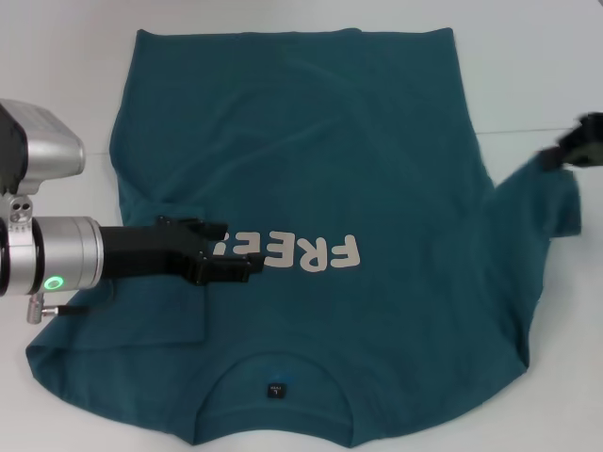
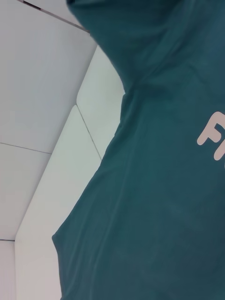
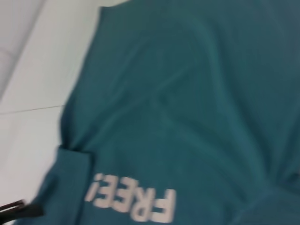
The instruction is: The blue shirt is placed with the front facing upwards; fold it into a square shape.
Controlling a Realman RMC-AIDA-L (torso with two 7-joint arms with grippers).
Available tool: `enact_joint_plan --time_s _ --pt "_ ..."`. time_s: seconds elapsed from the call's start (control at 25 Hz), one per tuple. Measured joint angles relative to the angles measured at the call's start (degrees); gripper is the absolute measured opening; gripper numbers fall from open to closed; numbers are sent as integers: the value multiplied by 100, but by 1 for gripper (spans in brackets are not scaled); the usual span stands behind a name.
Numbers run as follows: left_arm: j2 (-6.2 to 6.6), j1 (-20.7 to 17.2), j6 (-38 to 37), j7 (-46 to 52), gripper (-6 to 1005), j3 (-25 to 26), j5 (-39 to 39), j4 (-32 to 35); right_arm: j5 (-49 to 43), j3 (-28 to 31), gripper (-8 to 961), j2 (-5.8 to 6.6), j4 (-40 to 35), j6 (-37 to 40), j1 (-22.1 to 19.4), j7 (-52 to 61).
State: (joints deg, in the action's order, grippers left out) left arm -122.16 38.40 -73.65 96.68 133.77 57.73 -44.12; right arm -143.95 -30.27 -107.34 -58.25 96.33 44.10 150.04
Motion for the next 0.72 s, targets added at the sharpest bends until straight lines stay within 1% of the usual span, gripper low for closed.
enact_joint_plan --time_s 0.16,0.28,0.36,0.48,0.6,0.72 --pt "3 5 -1 -10 847 0 1 -2 -7 -290 7 -133 231 -156 378 2" --pt "5 15 0 -27 847 0 2 0 -24 -599 17 -196 543 -477 623 7" --pt "6 17 0 -32 847 -1 2 0 -25 -740 26 -219 777 -671 755 11" --pt "8 4 0 -42 847 0 2 0 -27 -933 41 -219 1246 -966 927 14" --pt "15 -20 2 -50 847 0 2 0 -20 -976 56 -206 1645 -1232 1054 8" --pt "21 -25 6 -56 847 0 2 0 -19 -1010 70 -225 1791 -1373 1127 -31"
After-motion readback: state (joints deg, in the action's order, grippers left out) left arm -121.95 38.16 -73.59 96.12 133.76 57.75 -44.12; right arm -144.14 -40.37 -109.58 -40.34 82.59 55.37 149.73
